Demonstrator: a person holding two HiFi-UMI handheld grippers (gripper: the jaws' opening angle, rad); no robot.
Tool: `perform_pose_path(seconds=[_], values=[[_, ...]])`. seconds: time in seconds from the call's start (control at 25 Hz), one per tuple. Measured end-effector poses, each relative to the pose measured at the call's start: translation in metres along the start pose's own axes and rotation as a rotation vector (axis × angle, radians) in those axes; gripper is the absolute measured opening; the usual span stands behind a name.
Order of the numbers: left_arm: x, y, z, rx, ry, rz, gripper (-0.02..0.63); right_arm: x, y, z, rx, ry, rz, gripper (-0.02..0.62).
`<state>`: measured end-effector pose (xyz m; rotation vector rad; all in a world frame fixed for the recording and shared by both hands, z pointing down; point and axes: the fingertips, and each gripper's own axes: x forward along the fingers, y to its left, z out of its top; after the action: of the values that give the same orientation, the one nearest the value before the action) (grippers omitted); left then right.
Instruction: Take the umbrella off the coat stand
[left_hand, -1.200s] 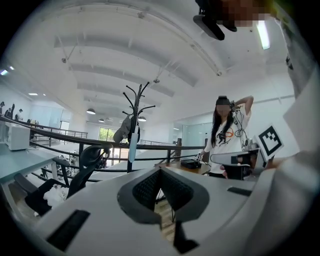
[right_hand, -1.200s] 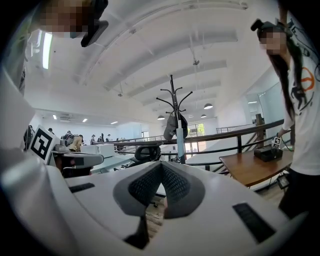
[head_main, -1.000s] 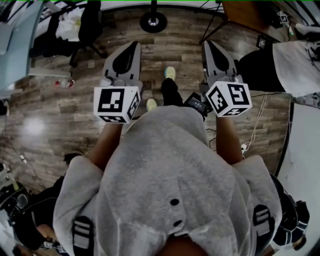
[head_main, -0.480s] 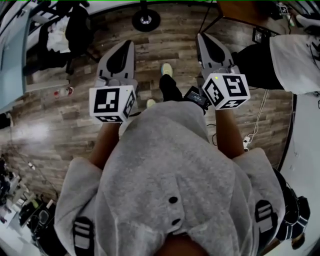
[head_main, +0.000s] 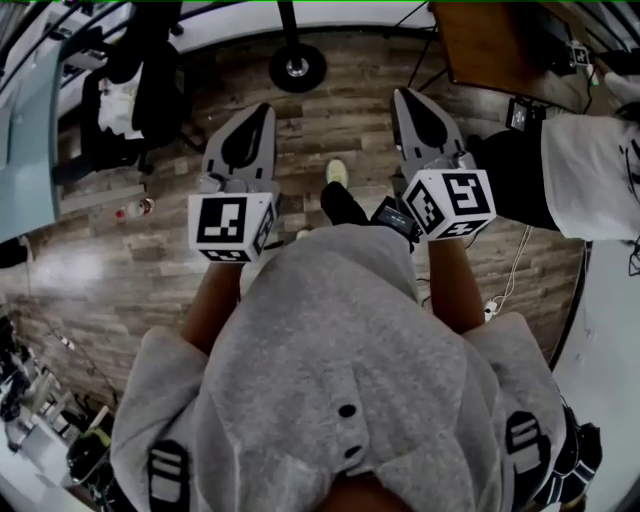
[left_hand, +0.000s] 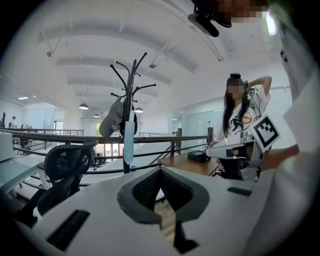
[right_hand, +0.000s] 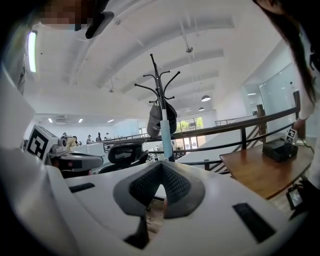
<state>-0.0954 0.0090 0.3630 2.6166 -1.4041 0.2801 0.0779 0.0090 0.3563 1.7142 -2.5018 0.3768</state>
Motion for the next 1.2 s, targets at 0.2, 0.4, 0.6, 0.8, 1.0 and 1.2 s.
perform_pose_path(seconds=[0.2,0.4,0.6,0.8,1.0,1.2], values=[[0.031,0.014,0.014,-0.012,-0.001,0.022,0.012,0.032,-0.016,0.015,-0.010,0.008,0.038,0.009],[0.054,0.032,0.023,-0.017,0.003,0.057,0.012,0.059,-0.031,0.024,-0.026,0.025,0.050,0.009],[0.074,0.038,0.029,-0.012,0.008,0.091,0.012,0.078,-0.047,0.031,-0.022,0.018,0.078,0.009],[0.089,0.031,0.035,-0.002,0.007,0.110,0.012,0.085,-0.059,0.036,-0.042,0.006,0.113,0.009],[0.105,0.028,0.044,0.011,-0.001,0.125,0.012,0.096,-0.072,0.042,-0.049,-0.004,0.138,0.009],[0.120,0.026,0.048,0.018,-0.003,0.137,0.012,0.104,-0.087,0.045,-0.050,0.000,0.145,0.009]])
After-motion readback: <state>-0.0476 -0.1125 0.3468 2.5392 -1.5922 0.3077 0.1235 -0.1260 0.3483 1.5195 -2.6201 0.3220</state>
